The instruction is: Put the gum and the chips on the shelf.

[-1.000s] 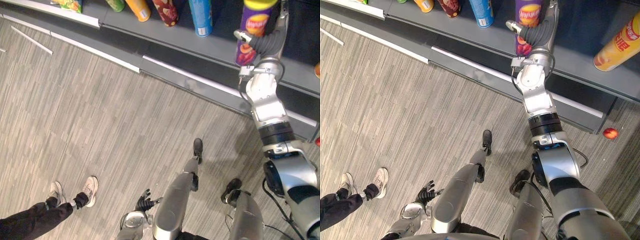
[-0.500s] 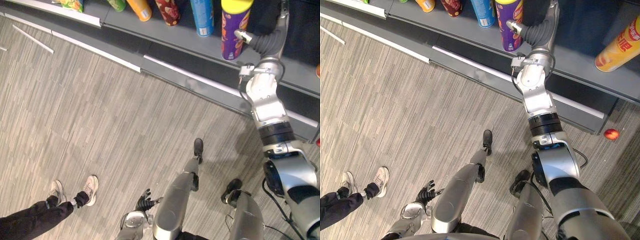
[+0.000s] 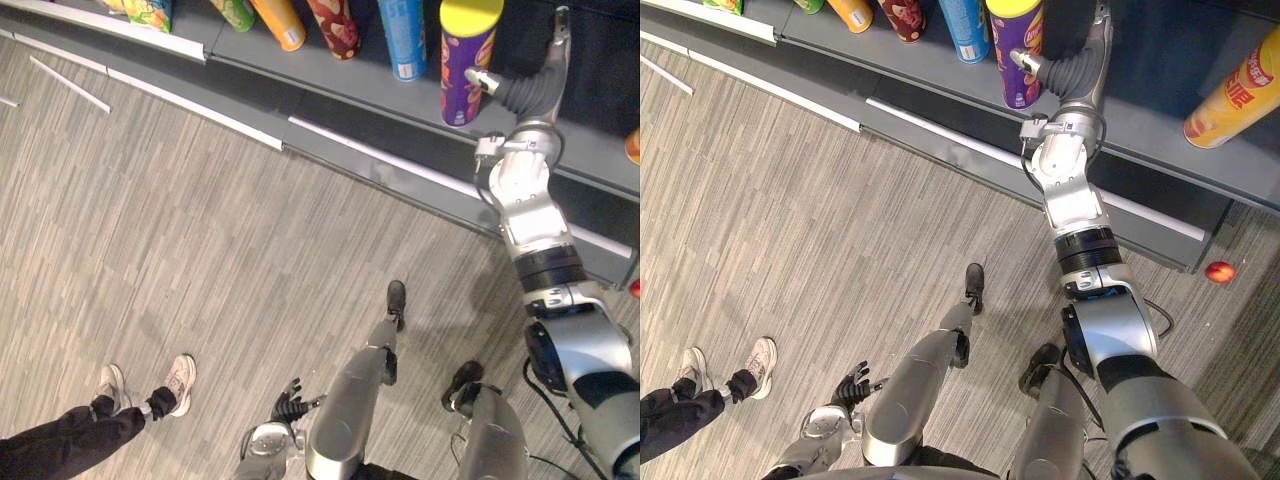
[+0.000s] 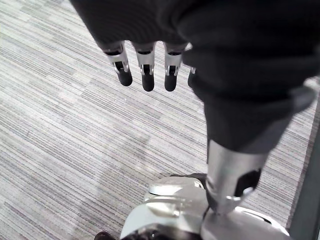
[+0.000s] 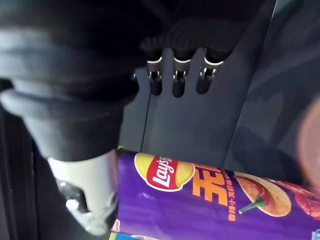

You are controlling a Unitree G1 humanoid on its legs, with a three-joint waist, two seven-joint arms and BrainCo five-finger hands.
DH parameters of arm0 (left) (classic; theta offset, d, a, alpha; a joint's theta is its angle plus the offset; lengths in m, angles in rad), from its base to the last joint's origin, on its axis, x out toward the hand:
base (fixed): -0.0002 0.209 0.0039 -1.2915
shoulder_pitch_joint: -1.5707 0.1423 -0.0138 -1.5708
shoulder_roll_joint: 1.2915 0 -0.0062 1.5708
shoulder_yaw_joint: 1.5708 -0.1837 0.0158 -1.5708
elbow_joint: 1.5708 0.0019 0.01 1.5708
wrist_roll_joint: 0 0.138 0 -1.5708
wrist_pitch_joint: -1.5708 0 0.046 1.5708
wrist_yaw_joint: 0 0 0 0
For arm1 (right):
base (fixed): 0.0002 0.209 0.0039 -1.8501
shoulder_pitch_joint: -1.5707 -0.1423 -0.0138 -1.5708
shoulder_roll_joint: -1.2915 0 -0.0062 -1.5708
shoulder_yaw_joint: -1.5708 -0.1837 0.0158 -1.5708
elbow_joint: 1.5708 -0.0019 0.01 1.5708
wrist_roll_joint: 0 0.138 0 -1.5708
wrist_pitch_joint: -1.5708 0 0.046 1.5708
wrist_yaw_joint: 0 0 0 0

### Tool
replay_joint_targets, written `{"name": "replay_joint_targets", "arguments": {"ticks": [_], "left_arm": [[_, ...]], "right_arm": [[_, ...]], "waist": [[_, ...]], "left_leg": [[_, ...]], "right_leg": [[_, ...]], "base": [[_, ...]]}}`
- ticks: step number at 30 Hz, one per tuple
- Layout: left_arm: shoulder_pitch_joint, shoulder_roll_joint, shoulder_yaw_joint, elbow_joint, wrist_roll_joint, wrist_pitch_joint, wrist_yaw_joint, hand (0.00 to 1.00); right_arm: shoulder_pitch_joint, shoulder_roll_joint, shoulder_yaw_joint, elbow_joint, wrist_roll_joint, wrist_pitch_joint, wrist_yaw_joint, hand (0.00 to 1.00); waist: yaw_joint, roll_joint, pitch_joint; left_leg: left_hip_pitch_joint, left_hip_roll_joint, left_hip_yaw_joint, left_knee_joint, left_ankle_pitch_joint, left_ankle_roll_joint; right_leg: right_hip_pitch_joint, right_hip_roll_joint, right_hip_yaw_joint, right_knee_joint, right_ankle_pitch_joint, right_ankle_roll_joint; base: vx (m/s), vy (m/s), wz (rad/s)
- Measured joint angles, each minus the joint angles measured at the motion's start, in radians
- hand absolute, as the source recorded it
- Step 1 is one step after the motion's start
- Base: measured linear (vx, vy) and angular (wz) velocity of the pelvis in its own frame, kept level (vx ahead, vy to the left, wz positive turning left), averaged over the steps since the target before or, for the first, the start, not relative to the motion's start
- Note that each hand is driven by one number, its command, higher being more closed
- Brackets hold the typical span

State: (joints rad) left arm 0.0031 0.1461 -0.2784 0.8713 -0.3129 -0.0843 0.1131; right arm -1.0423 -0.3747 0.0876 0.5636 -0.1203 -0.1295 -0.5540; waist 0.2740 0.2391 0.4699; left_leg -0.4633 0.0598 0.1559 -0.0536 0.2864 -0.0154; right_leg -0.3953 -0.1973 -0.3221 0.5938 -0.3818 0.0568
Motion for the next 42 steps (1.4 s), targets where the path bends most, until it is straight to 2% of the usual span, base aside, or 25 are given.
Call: {"name": "replay_joint_targets", "arguments": {"ticks": [4,10,14,19,21,22,26,29,33,35,37,39,42], "left_arm": [[0.001,0.001,0.000,0.000,0.000,0.000,0.000,0.00],[0.005,0.002,0.009,0.007,0.003,0.000,-0.001,0.00],[0.010,0.010,0.017,0.007,0.006,0.001,-0.001,0.00],[0.030,0.011,0.056,0.006,0.016,0.002,-0.003,0.00],[0.034,0.018,0.083,0.007,0.020,-0.001,-0.004,0.00],[0.035,0.021,0.098,0.008,0.023,-0.002,-0.001,0.00],[0.038,0.039,0.121,0.006,0.061,-0.002,0.007,0.00],[0.043,0.055,0.129,0.008,0.101,-0.001,0.038,0.00],[0.041,0.073,0.130,0.037,0.140,-0.001,0.078,0.00],[0.042,0.084,0.130,0.054,0.140,-0.001,0.087,0.00],[0.042,0.085,0.127,0.067,0.162,-0.002,0.090,0.00],[0.041,0.089,0.101,0.070,0.203,-0.002,0.093,0.00],[0.043,0.092,0.089,0.106,0.244,0.001,0.103,0.00]], "right_arm": [[0.009,0.009,0.000,-0.007,0.001,-0.014,0.007,0.00],[0.073,0.110,0.001,-0.149,0.002,-0.032,0.069,0.00],[0.118,0.165,0.029,-0.274,0.002,-0.042,0.143,0.00],[0.183,0.229,0.145,-0.403,0.026,-0.027,0.266,0.00],[0.202,0.261,0.187,-0.442,0.062,-0.008,0.310,0.00],[0.224,0.280,0.223,-0.470,0.090,0.001,0.350,0.00],[0.278,0.296,0.308,-0.499,0.126,0.036,0.413,0.00],[0.335,0.316,0.377,-0.528,0.134,0.038,0.453,0.00],[0.434,0.317,0.441,-0.550,0.179,0.036,0.498,0.00],[0.519,0.313,0.453,-0.549,0.200,0.035,0.541,0.00],[0.597,0.304,0.468,-0.547,0.212,0.035,0.567,0.00],[0.703,0.282,0.486,-0.526,0.218,0.029,0.629,0.00],[0.853,0.270,0.503,-0.420,0.242,0.031,0.676,0.00]], "waist": [[-0.008,0.000,0.000],[-0.030,-0.001,0.001],[-0.067,-0.004,0.002],[-0.107,-0.025,0.017],[-0.116,-0.053,0.031],[-0.131,-0.073,0.031],[-0.144,-0.115,0.037],[-0.167,-0.153,0.027],[-0.195,-0.216,-0.018],[-0.214,-0.245,-0.061],[-0.226,-0.259,-0.096],[-0.245,-0.274,-0.130],[-0.246,-0.292,-0.185]], "left_leg": [[0.001,0.001,0.001,-0.001,0.000,0.000],[0.051,0.002,0.026,-0.017,0.001,-0.001],[0.079,0.006,0.037,-0.027,-0.004,-0.008],[0.151,0.010,0.062,-0.041,-0.015,-0.017],[0.176,0.017,0.077,-0.041,-0.025,-0.025],[0.184,0.023,0.079,-0.041,-0.028,-0.026],[0.226,0.030,0.095,-0.041,-0.036,-0.025],[0.267,0.035,0.111,-0.041,-0.051,-0.029],[0.307,0.041,0.132,-0.042,-0.078,-0.033],[0.312,0.041,0.134,-0.047,-0.085,-0.032],[0.317,0.041,0.138,-0.047,-0.090,-0.028],[0.341,0.037,0.147,-0.049,-0.098,-0.025],[0.392,0.037,0.171,-0.052,-0.111,-0.028]], "right_leg": [[0.001,0.001,0.001,0.000,0.000,0.000],[0.036,0.006,0.024,-0.019,0.002,0.003],[0.061,0.012,0.034,-0.033,0.005,0.006],[0.127,0.023,0.057,-0.067,0.009,0.012],[0.149,0.028,0.066,-0.077,0.009,0.013],[0.162,0.039,0.069,-0.095,0.018,0.016],[0.216,0.050,0.082,-0.139,0.032,0.018],[0.268,0.058,0.093,-0.179,0.050,0.024],[0.314,0.066,0.112,-0.233,0.069,0.026],[0.335,0.071,0.113,-0.269,0.084,0.028],[0.353,0.074,0.114,-0.300,0.101,0.030],[0.385,0.073,0.123,-0.330,0.114,0.034],[0.426,0.070,0.147,-0.338,0.116,0.035]], "base": [[0.01,-0.057,-0.01],[0.03,-0.057,-0.11],[0.04,-0.064,-0.08],[0.05,-0.060,-0.16],[0.04,-0.076,-0.17],[0.03,-0.055,-0.13],[0.06,-0.038,-0.14],[0.05,0.001,-0.16],[0.02,0.012,-0.18],[0.04,0.013,-0.08],[0.06,0.017,-0.03],[0.06,0.029,-0.13],[0.04,0.005,-0.24]]}}
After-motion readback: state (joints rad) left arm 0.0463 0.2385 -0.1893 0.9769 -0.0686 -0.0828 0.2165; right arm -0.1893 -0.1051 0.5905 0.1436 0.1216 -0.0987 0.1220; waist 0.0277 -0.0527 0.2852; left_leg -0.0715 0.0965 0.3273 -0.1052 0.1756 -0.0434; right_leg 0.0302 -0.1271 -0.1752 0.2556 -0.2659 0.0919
